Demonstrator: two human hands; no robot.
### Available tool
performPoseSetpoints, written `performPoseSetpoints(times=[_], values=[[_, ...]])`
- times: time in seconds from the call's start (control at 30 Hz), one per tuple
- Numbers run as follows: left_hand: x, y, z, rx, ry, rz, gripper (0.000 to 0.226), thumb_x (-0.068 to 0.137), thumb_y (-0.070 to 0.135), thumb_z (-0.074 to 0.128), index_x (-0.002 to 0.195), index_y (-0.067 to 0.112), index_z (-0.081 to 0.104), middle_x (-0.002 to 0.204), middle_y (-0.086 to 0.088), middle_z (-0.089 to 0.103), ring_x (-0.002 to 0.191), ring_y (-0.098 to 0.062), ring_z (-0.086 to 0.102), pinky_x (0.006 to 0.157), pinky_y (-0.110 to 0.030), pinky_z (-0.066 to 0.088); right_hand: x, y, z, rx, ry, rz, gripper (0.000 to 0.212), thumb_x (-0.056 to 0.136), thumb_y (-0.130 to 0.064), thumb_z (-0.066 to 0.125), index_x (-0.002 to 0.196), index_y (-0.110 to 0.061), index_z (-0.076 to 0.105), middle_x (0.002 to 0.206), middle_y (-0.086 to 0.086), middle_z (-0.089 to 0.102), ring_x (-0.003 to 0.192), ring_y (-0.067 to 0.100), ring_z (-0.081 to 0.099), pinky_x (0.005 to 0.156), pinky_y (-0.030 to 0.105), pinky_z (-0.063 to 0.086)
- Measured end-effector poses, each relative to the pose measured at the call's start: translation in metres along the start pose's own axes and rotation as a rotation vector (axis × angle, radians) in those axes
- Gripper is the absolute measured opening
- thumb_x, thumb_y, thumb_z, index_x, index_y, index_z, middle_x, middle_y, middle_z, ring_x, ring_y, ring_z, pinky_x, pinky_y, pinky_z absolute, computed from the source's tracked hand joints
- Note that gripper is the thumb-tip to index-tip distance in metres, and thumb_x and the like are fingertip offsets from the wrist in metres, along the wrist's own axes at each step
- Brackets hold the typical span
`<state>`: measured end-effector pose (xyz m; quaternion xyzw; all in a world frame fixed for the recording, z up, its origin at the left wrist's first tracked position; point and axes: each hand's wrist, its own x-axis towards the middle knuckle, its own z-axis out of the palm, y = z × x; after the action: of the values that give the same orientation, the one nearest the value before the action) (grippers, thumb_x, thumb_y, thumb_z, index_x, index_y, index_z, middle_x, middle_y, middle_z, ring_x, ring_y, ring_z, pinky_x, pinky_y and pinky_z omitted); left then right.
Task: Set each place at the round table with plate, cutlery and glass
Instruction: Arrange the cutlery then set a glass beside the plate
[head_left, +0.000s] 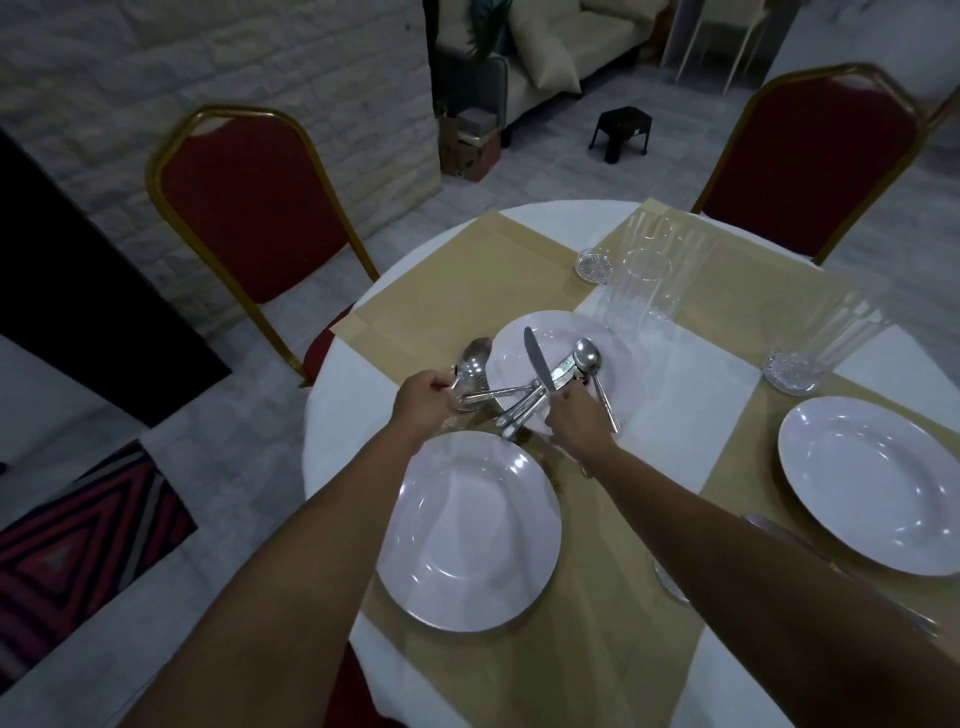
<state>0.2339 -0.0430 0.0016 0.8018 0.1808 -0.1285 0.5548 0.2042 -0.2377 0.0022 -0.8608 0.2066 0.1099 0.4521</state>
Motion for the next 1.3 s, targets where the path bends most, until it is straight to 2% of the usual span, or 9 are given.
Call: performPoseSetpoints(times=[0.13, 0.27, 0.37, 0.47, 0.67, 0.87, 0.97, 1.13, 1.3], values=[[-0.020, -0.021, -0.032, 0.097, 0.127, -0.011, 0.021, 0.086, 0.008, 0.056, 0.102, 0.013, 0.068, 0.106, -0.010, 0.070, 0.103, -0.030, 0.064, 0.093, -0.041, 0.053, -0.043, 0.010, 0.012, -0.124, 0.022, -0.051, 0.023, 0.101, -0.015, 0.035, 0.111, 0.001, 0.050, 0.112, 0.020, 0.062, 0.105, 0.036, 0.059, 0.076, 0.034, 0.040], [-0.053, -0.043, -0.053, 0.185, 0.184, -0.048, 0.029, 0.087, 0.010, 0.054, 0.112, 0.010, 0.068, 0.111, -0.008, 0.069, 0.103, -0.027, 0.063, 0.091, -0.036, 0.052, -0.081, 0.027, 0.022, -0.178, 0.051, -0.151, 0.025, 0.101, -0.013, 0.034, 0.115, -0.001, 0.051, 0.106, 0.019, 0.064, 0.096, 0.034, 0.061, 0.069, 0.031, 0.039], [-0.074, -0.061, -0.059, 0.215, 0.237, -0.040, 0.030, 0.089, 0.008, 0.050, 0.114, 0.009, 0.066, 0.115, -0.008, 0.068, 0.106, -0.027, 0.061, 0.094, -0.038, 0.051, -0.095, 0.038, 0.031, -0.172, 0.066, -0.207, 0.032, 0.097, -0.011, 0.036, 0.123, -0.005, 0.055, 0.110, 0.015, 0.065, 0.100, 0.034, 0.062, 0.078, 0.034, 0.048], [-0.090, -0.078, -0.061, 0.216, 0.251, -0.030, 0.029, 0.093, 0.008, 0.050, 0.118, 0.008, 0.064, 0.118, -0.010, 0.067, 0.108, -0.028, 0.061, 0.094, -0.037, 0.050, -0.104, 0.048, 0.035, -0.166, 0.040, -0.165, 0.030, 0.098, -0.009, 0.038, 0.120, -0.001, 0.057, 0.111, 0.015, 0.064, 0.102, 0.032, 0.063, 0.076, 0.027, 0.043], [-0.106, -0.088, -0.059, 0.191, 0.327, -0.001, 0.029, 0.096, 0.008, 0.048, 0.122, 0.007, 0.063, 0.124, -0.009, 0.064, 0.114, -0.026, 0.058, 0.090, -0.028, 0.044, -0.115, 0.058, 0.037, -0.172, 0.003, -0.089, 0.022, 0.102, -0.015, 0.036, 0.110, 0.000, 0.049, 0.104, 0.020, 0.064, 0.096, 0.035, 0.061, 0.069, 0.029, 0.035], [-0.111, -0.096, -0.056, 0.105, 0.336, -0.005, 0.028, 0.096, 0.007, 0.048, 0.117, 0.004, 0.065, 0.120, -0.011, 0.066, 0.110, -0.026, 0.059, 0.086, -0.026, 0.043, -0.120, 0.058, 0.037, -0.168, -0.012, -0.074, 0.016, 0.102, -0.016, 0.035, 0.102, -0.006, 0.046, 0.098, 0.015, 0.061, 0.081, 0.026, 0.051, 0.069, 0.030, 0.034], [-0.109, -0.098, -0.051, 0.083, 0.314, 0.001, 0.025, 0.095, 0.007, 0.049, 0.110, 0.006, 0.069, 0.112, -0.010, 0.068, 0.104, -0.026, 0.062, 0.086, -0.030, 0.048, -0.123, 0.062, 0.035, -0.157, -0.006, -0.059, 0.013, 0.102, -0.019, 0.035, 0.099, -0.010, 0.044, 0.092, 0.007, 0.055, 0.081, 0.024, 0.050, 0.070, 0.030, 0.035], [-0.109, -0.102, -0.034, 0.066, 0.276, 0.009, 0.022, 0.090, 0.006, 0.050, 0.099, 0.007, 0.070, 0.102, -0.012, 0.070, 0.098, -0.030, 0.064, 0.084, -0.036, 0.051, -0.130, 0.074, 0.022, -0.144, 0.025, -0.035, 0.019, 0.102, -0.020, 0.035, 0.107, -0.006, 0.047, 0.091, 0.004, 0.055, 0.085, 0.026, 0.054, 0.070, 0.031, 0.037], [-0.115, -0.097, -0.016, 0.053, 0.268, 0.036, 0.027, 0.091, 0.007, 0.052, 0.112, 0.007, 0.069, 0.112, -0.006, 0.069, 0.108, -0.024, 0.061, 0.090, -0.030, 0.047, -0.137, 0.088, 0.009, -0.135, 0.062, -0.013, 0.022, 0.101, -0.020, 0.034, 0.106, -0.004, 0.048, 0.092, 0.006, 0.056, 0.084, 0.026, 0.054, 0.071, 0.032, 0.038]])
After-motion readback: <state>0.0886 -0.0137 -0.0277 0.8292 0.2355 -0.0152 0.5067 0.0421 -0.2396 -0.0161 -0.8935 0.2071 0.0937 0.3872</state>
